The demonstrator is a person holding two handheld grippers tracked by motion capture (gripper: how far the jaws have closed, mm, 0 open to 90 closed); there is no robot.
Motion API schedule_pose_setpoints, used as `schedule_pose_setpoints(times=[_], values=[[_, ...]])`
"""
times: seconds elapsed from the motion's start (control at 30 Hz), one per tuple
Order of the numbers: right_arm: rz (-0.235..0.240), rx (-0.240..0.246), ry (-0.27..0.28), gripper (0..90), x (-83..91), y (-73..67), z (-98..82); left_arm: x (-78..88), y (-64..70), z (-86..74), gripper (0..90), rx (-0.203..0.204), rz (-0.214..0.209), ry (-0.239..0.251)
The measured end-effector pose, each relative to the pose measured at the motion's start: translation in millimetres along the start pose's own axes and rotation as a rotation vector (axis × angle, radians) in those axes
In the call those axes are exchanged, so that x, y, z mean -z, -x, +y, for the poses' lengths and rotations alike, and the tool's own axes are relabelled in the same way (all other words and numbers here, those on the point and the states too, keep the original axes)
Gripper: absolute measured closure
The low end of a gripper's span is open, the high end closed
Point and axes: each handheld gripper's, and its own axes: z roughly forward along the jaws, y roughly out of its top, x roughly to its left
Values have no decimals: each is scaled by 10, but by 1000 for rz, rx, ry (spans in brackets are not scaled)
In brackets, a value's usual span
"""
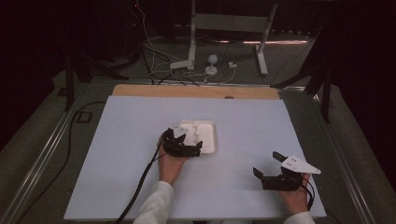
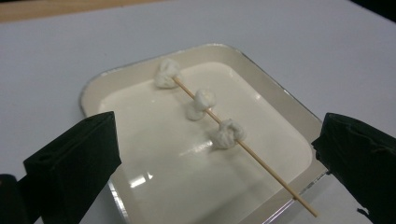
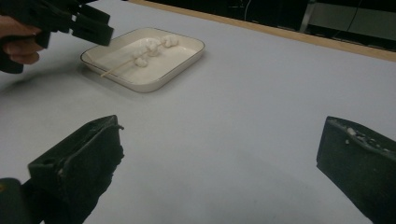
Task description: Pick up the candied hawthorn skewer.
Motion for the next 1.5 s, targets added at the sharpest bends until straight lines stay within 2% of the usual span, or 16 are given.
schedule_pose_setpoints(times=[0.13,0.27,0.3,0.37,0.4,0.43,0.47,0.5,0.53,0.57,0.6,0.63,0.67,0.83,1.13,1.5], values=[[1,-3,1,0,3,4,-1,-76,35,-8,2,10,-16,-20],[1,-6,3,0,6,9,-2,-144,81,-29,30,-30,30,-104],[2,-7,3,0,6,11,-2,-156,81,-40,71,-36,37,-125],[2,-8,3,0,5,9,-2,-176,84,-61,180,-49,87,-178],[2,-8,3,0,5,9,-2,-172,79,-69,180,-52,101,-191],[2,-7,3,0,5,9,-1,-159,75,-73,239,-58,105,-193],[3,-6,3,0,6,6,-1,-145,74,-71,335,-67,108,-197],[3,-6,3,0,6,6,-1,-121,68,-63,335,-76,99,-204],[3,-8,2,0,6,7,-2,-99,64,-56,500,-82,91,-212],[3,-8,2,0,5,9,-2,-81,59,-49,555,-83,88,-223],[3,-8,2,0,5,9,-2,-63,52,-43,555,-82,86,-234],[3,-8,2,0,5,9,-3,-48,42,-37,651,-82,85,-246],[4,-9,2,0,4,8,-3,-34,32,-30,651,-81,89,-258],[9,-4,-4,0,-6,-6,-2,-13,-23,-11,888,-32,73,-279],[9,-7,-4,0,-4,3,-4,-1,-94,-2,899,34,15,-266],[8,-5,-6,0,-9,0,-4,150,-170,17,900,74,-31,-214]])
